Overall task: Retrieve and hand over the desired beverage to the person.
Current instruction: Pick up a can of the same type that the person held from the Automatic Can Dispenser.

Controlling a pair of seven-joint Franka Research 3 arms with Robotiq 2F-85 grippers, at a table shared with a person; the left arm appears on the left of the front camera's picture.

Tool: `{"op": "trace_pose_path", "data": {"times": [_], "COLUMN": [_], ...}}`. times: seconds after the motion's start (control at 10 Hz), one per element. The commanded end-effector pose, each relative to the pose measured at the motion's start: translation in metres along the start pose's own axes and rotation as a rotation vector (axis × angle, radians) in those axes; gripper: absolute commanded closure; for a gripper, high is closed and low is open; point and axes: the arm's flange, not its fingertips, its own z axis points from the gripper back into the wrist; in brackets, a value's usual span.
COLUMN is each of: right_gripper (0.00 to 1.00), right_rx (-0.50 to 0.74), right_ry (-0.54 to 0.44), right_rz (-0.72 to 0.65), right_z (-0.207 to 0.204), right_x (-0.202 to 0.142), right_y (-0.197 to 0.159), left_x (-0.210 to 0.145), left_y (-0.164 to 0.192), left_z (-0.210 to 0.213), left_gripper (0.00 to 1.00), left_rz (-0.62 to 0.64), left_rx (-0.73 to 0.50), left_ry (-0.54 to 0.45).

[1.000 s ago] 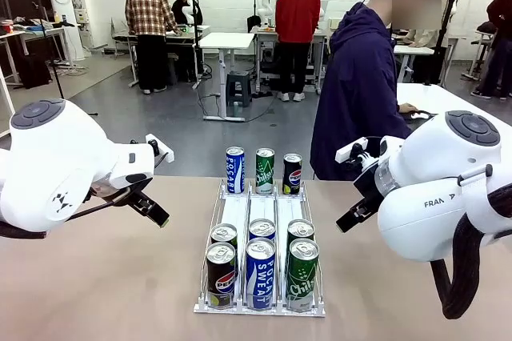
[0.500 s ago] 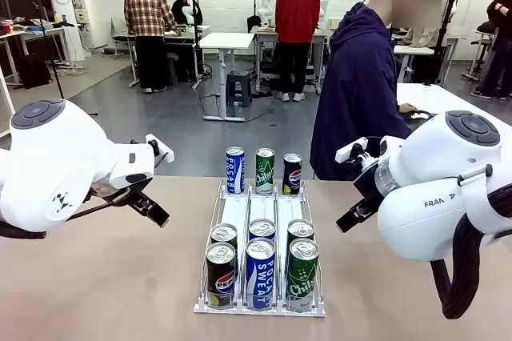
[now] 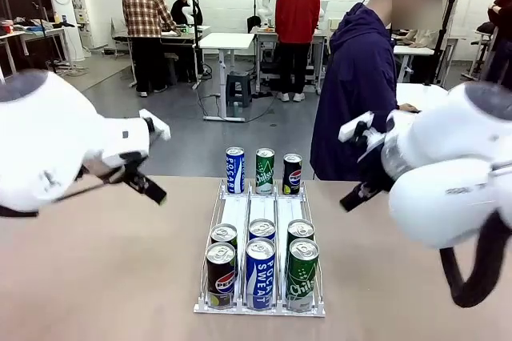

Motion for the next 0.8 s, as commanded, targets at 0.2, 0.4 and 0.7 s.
{"op": "trace_pose_path", "data": {"times": [0.2,0.4,0.7], "right_gripper": [0.0,0.0,0.0], "right_rx": [-0.059,-0.084,-0.149], "right_ry": [0.103,0.111,0.127], "right_rz": [0.032,0.055,0.042], "right_z": [0.144,0.19,0.204], "right_x": [0.027,0.042,0.048], "right_y": [-0.009,0.0,-0.002], "left_x": [0.052,0.06,0.057], "left_y": [0.012,-0.005,-0.015], "left_z": [0.119,0.166,0.197], "left_gripper": [0.0,0.0,0.0], "left_rz": [-0.045,-0.092,-0.106], "left_rx": [0.008,0.014,0.104], "left_ry": [0.015,0.075,0.083]}}
